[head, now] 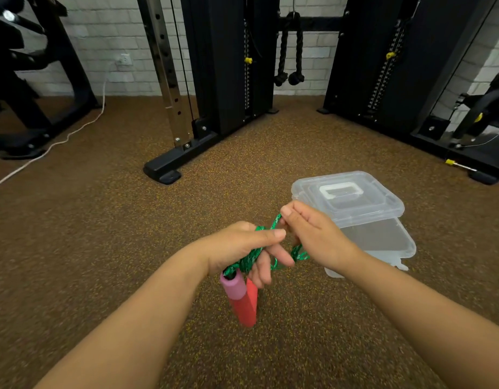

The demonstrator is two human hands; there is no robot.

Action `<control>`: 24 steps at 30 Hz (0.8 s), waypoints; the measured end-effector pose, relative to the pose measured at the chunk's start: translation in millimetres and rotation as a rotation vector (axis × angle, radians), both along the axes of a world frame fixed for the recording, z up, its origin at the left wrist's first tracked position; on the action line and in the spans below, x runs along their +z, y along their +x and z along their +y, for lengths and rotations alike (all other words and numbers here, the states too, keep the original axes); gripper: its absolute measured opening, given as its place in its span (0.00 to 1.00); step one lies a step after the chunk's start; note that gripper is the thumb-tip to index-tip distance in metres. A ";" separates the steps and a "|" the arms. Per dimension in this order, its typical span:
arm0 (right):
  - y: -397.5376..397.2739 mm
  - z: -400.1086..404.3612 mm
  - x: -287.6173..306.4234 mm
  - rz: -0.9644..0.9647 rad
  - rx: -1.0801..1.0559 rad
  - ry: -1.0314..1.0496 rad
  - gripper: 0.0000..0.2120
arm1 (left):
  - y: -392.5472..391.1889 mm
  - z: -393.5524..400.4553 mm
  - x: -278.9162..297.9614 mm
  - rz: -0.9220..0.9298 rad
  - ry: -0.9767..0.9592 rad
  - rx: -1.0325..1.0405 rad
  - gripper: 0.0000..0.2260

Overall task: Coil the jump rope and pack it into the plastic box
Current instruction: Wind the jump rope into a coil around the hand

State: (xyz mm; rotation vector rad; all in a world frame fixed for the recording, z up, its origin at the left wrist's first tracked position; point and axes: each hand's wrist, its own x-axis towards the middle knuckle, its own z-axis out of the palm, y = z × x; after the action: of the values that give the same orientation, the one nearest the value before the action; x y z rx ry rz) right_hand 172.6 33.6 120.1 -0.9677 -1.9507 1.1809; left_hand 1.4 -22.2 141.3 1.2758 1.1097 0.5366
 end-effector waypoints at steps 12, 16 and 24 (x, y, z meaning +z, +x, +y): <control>11.8 -1.6 -29.7 0.133 0.176 -0.448 0.14 | -6.7 5.3 6.5 -0.441 0.002 0.480 0.21; 22.2 -0.2 -38.8 -0.096 0.217 -0.310 0.10 | -10.6 7.2 12.3 -0.521 0.022 0.561 0.23; 42.2 6.8 -56.7 -0.494 0.068 0.091 0.06 | -12.2 7.7 13.2 -0.455 0.046 0.562 0.22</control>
State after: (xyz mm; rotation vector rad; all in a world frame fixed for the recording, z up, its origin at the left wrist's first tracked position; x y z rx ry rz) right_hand 214.8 40.4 63.4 -1.2392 -2.4134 0.9373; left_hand -10.8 -14.5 154.6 0.8048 1.0582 1.2132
